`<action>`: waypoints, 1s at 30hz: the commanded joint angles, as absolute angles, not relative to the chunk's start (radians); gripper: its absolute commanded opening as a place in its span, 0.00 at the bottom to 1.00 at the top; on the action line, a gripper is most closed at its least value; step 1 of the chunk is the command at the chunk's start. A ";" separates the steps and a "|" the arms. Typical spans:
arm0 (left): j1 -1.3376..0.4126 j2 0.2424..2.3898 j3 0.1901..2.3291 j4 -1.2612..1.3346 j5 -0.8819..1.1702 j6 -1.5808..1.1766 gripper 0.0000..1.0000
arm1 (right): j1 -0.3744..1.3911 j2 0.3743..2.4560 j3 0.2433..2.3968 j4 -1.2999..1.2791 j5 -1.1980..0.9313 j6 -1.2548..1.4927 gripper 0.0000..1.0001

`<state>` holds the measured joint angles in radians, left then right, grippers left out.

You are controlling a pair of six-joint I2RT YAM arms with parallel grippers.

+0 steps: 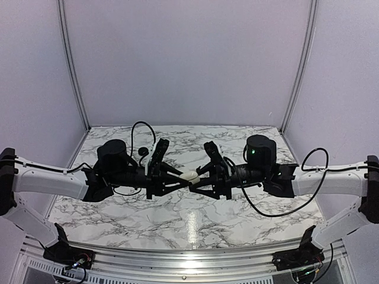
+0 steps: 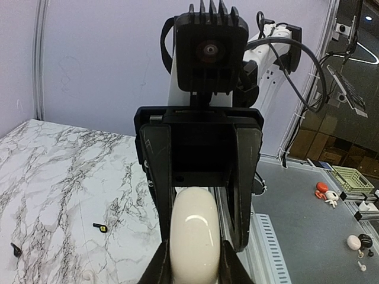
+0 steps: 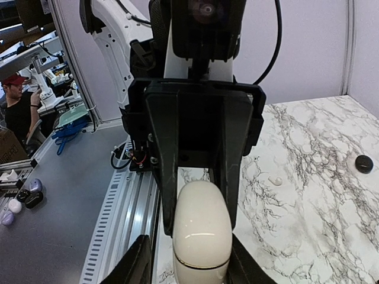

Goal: Insert the wireless bluetooth earbuds into the charging case
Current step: Pass from the left arm to the right

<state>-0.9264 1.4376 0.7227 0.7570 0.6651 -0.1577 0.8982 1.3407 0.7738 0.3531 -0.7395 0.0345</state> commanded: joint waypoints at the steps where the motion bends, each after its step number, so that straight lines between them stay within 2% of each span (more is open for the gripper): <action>1: -0.922 1.407 0.732 0.824 0.654 -0.169 0.00 | 0.897 1.325 0.767 0.408 -0.763 0.061 0.41; 6: -0.922 1.406 0.727 0.832 0.658 -0.177 0.00 | 0.896 1.328 0.764 0.422 -0.768 0.071 0.38; 12: -0.922 1.393 0.722 0.837 0.658 -0.182 0.00 | 0.893 1.339 0.746 0.463 -0.766 0.092 0.43; 17: -0.921 1.395 0.721 0.838 0.659 -0.185 0.00 | 0.892 1.340 0.749 0.461 -0.764 0.094 0.37; 24: -0.922 1.405 0.721 0.841 0.661 -0.189 0.00 | 0.893 1.333 0.759 0.464 -0.765 0.091 0.40; 30: -0.922 1.410 0.725 0.841 0.663 -0.191 0.00 | 0.891 1.339 0.769 0.469 -0.769 0.092 0.35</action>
<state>-0.9260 1.4220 0.7223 0.7895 0.6617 -0.1806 0.8940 1.3411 0.7467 0.4358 -0.7563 0.0830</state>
